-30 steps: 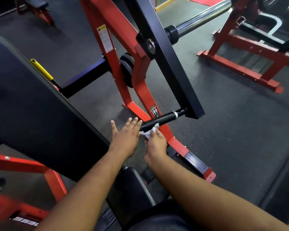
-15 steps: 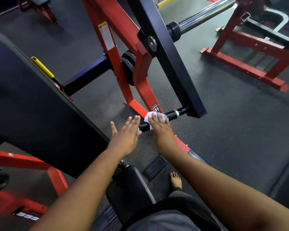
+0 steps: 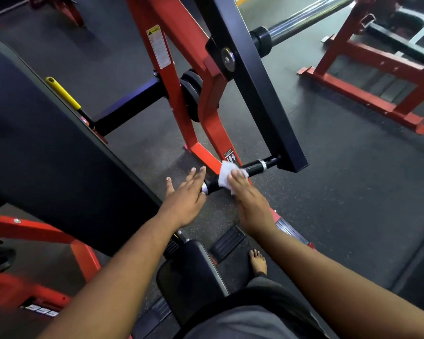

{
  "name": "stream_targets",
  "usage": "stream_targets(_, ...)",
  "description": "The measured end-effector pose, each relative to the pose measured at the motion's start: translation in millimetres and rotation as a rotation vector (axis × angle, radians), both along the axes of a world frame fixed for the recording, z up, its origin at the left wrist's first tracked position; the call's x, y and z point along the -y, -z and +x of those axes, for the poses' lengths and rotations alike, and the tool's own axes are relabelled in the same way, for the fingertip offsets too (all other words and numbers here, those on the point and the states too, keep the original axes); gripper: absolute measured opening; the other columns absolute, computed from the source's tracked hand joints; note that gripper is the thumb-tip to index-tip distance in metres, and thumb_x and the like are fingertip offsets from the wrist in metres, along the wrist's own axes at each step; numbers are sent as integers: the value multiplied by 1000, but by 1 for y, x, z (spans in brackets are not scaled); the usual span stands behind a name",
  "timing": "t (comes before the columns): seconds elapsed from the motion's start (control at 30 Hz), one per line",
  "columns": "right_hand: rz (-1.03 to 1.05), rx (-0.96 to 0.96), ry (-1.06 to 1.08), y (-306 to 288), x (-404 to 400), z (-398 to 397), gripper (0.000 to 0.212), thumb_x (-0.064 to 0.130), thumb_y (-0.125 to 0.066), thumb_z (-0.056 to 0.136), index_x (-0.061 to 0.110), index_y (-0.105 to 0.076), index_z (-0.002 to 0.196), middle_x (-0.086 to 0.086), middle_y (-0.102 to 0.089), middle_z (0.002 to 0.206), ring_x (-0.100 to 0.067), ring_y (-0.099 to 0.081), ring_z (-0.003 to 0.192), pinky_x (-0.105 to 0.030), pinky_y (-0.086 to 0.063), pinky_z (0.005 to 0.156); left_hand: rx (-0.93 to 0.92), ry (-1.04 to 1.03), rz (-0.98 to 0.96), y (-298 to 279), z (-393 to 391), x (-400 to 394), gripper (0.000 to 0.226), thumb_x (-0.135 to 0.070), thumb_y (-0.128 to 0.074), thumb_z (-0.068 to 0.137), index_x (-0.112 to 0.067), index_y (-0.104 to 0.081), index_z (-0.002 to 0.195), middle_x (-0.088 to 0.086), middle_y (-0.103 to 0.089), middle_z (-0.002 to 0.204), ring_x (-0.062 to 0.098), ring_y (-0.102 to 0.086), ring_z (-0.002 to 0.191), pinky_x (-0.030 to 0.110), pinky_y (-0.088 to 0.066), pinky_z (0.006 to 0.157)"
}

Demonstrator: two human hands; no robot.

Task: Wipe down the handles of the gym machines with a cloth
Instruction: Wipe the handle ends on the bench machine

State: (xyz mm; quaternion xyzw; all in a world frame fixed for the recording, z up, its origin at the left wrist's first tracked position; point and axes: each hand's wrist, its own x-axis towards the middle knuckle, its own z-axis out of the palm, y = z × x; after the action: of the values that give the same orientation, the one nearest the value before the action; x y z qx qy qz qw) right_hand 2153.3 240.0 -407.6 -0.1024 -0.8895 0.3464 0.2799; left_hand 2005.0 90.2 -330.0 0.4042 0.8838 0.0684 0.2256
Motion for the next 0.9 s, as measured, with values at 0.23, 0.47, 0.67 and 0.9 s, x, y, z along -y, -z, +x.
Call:
stream_targets(0.23,180,165,-138,11,21,-36,57,-5,-53,91,5,-50,147,-14,-48,154,-27,-34,150,-45,-20,126,-60,-12,-14,3,3,0,72,-34,-35,108,-25,12,163,-3,-7,173,5,-3,157,62,12,122)
stream_targets(0.47,204,294,-230,52,4,24,57,-7,-57,88,14,-60,140,-5,-57,147,-20,-46,142,-43,-35,120,-106,39,-45,4,1,-3,67,-38,-28,109,-26,9,164,-5,-3,173,6,2,157,68,7,121)
stream_targets(0.67,-1740,-111,571,12,17,-4,25,8,-48,106,8,-66,124,-13,-73,105,-22,-69,84,-34,-55,74,-202,48,-64,8,7,-7,57,-46,-23,111,-30,-11,164,-12,-7,172,7,2,157,71,8,119)
stream_targets(0.9,-2212,-145,566,-25,47,-62,22,-1,-45,103,-4,-57,121,-28,-68,114,-36,-70,94,-37,-62,56,-281,59,-112,7,10,-10,55,-46,-22,111,-31,-15,163,-11,-8,172,7,0,158,73,7,118)
